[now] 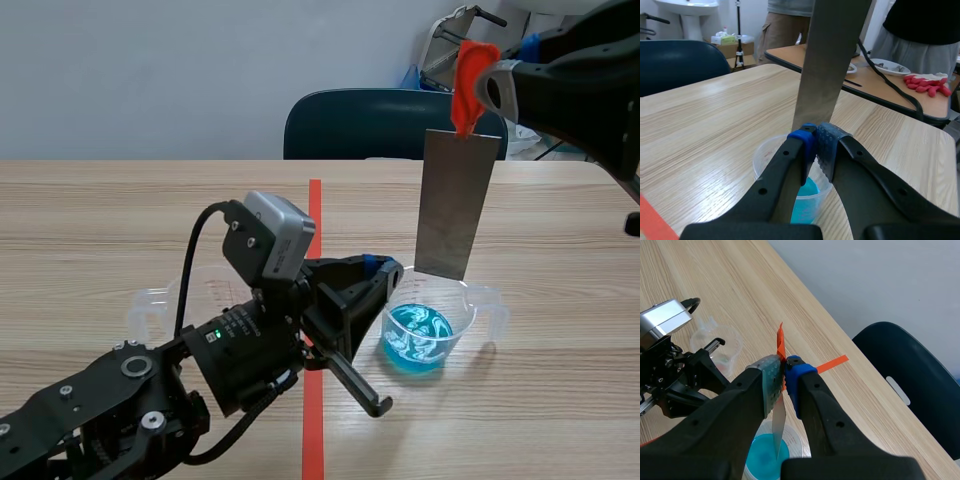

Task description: Do the redox reaction experiment

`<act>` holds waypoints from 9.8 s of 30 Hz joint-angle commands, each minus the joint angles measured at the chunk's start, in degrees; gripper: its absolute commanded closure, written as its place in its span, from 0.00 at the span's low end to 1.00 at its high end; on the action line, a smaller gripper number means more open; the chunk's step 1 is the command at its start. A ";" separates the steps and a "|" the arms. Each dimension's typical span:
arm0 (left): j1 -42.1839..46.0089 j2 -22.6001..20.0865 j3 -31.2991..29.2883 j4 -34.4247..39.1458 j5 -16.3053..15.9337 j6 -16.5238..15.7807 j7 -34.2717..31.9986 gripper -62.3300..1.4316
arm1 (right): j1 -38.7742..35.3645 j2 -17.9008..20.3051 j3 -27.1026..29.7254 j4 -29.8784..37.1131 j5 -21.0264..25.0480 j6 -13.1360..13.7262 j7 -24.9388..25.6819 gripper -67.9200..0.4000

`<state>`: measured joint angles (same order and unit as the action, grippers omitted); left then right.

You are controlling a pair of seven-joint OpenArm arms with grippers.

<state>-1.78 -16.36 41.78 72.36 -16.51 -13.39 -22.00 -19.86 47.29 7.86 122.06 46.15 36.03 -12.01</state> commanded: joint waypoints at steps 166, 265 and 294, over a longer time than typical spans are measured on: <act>19.85 -14.14 -11.21 13.22 13.16 2.14 -11.39 0.00 | 0.81 0.00 0.13 0.39 1.01 -0.15 1.25 0.99; 19.87 -14.14 -11.21 13.20 13.14 2.14 -11.17 0.00 | 6.71 -6.99 -17.33 -32.30 -34.42 2.36 39.82 0.99; 19.87 -14.14 -11.21 13.20 13.14 2.14 -11.17 0.00 | 6.69 -6.99 -17.33 -32.30 -34.42 2.36 39.82 0.99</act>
<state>18.24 -30.79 30.72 84.95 -2.87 -11.31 -32.42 -14.00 39.66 -9.89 89.49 10.92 38.41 26.79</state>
